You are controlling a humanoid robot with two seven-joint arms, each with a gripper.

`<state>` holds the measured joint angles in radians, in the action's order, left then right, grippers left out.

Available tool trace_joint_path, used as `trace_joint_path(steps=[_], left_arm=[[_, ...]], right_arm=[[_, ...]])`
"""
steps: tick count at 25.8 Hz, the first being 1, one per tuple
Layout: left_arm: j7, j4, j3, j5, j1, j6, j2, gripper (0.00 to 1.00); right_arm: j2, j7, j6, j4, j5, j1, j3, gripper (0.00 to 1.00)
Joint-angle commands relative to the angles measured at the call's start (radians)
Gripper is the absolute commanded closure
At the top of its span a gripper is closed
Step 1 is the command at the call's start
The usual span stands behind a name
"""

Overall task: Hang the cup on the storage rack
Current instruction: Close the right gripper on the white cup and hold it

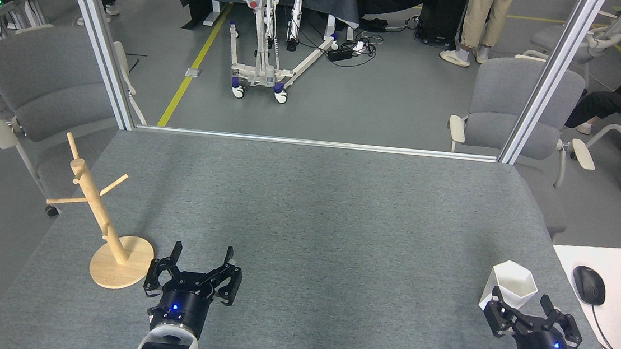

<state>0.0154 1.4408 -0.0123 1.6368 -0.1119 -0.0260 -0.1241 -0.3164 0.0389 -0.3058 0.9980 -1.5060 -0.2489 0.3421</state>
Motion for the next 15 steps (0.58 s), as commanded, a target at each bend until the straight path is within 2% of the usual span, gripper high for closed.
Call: trace_joint_path(steps=[1,15], left_arm=[[0.0,-0.003,0.0,0.0,0.0,0.0,0.001,0.0],[0.0,-0.016,0.0,-0.002,-0.002,0.0,0.003,0.01]], right_arm=[[0.0,0.004,0.001,-0.016,0.0,-0.015,0.0,0.0],[0.013,0.004,0.001,-0.018,-0.01,-0.015,-0.023,0.0]])
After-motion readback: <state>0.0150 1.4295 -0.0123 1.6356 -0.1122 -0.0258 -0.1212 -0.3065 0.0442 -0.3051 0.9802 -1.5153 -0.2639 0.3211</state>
